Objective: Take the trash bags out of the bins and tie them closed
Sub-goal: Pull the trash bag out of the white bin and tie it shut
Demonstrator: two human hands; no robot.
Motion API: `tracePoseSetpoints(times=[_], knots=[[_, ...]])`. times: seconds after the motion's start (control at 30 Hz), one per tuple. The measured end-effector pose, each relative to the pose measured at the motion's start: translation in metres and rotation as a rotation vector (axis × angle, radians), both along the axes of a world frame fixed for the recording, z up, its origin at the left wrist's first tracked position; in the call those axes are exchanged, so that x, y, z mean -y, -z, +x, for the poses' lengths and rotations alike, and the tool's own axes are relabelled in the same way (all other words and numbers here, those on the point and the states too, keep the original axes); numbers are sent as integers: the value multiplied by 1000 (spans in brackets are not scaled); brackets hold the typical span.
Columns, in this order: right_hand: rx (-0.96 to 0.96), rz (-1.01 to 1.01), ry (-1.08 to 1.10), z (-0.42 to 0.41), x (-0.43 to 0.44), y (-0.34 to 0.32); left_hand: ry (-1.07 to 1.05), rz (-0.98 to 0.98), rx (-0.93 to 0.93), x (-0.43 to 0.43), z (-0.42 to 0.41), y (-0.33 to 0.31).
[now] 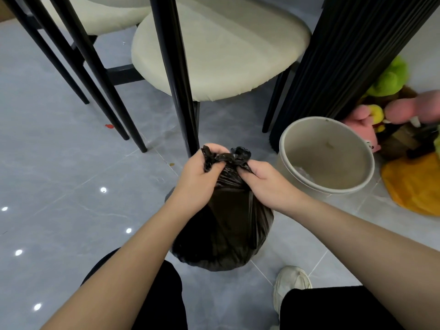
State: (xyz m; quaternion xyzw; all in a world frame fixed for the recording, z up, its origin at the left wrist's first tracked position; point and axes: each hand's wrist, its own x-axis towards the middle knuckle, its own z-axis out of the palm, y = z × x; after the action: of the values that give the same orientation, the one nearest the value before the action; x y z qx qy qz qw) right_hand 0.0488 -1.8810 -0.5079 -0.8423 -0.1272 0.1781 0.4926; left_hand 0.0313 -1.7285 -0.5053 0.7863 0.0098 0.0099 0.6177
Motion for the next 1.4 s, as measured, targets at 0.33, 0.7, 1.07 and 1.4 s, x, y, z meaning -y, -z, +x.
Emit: tracePoseSetpoints(times=[0.33, 0.7, 1.07, 1.4], knots=[[-404, 627, 441, 11, -5, -5, 93, 449, -74, -38, -5, 0], [-252, 529, 617, 32, 11, 5, 229, 1062, -77, -71, -8, 20], [-114, 198, 379, 25, 2, 1, 55, 431, -98, -47, -7, -7], [-170, 127, -104, 9, -13, -3, 372, 500, 60, -28, 8, -44]])
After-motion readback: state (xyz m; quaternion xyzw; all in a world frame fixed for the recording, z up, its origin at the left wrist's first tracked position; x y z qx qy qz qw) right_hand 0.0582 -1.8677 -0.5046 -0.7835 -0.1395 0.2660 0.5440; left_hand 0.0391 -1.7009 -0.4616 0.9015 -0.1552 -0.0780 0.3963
